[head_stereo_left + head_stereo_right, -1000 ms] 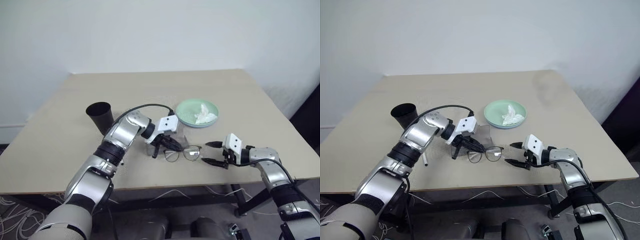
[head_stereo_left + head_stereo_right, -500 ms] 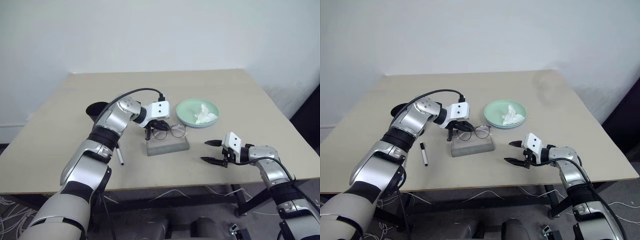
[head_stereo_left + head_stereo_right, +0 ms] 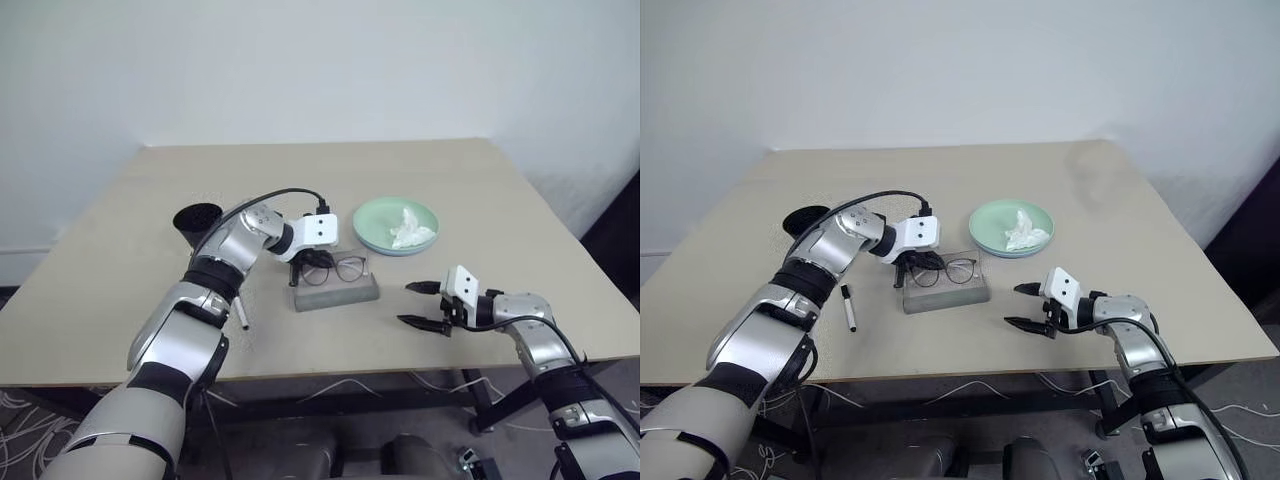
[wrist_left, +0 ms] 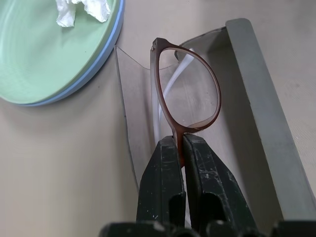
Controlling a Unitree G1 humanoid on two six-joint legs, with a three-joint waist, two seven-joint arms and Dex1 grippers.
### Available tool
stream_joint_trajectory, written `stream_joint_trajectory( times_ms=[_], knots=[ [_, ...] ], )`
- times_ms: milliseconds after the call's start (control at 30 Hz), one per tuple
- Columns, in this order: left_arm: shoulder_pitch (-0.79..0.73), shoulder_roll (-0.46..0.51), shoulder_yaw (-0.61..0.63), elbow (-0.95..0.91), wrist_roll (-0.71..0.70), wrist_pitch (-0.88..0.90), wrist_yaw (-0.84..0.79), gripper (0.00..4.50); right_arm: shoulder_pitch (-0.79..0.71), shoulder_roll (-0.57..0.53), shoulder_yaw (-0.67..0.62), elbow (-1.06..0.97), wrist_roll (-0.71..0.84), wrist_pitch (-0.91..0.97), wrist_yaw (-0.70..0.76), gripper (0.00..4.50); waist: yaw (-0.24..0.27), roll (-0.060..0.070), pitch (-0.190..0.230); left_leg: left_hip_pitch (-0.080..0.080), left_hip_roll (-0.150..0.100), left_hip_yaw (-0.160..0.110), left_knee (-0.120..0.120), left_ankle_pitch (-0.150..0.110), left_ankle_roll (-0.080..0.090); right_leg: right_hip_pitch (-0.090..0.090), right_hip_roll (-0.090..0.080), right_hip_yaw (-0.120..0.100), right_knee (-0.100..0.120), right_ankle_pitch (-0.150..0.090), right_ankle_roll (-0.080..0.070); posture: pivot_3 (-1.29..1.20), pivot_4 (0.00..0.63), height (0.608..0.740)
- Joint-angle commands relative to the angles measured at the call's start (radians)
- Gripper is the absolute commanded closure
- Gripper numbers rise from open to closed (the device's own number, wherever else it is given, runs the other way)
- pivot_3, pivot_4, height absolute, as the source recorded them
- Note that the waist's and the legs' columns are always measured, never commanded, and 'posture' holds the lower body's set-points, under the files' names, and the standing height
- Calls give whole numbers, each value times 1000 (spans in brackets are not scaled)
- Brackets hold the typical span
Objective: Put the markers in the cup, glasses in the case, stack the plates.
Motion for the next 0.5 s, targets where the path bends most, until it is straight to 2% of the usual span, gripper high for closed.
stream_joint_trajectory(
  times_ms=[33, 433, 500],
  knots=[
    [-2, -16, 9, 19, 8, -9, 26, 4460, -4, 1, -16, -37, 15, -8, -10, 940, 0, 0, 0, 0, 0, 0, 0, 0, 0, 0, 0, 0, 0, 0, 0, 0, 0, 736],
    [10, -44, 6, 40, 15, 0, 6, 4460, 14, -2, -18, -59, 16, 2, -22, 940, -1, 0, 0, 0, 0, 0, 1, 0, 0, 0, 0, 0, 0, 0, 0, 0, 0, 736],
    [12, -44, 8, 37, 14, 5, 0, 4023, 15, -3, -18, -61, 16, 3, -23, 940, -1, 0, 0, 0, 0, 0, 1, 0, 0, 0, 0, 0, 0, 0, 0, 0, 0, 736]
  ],
)
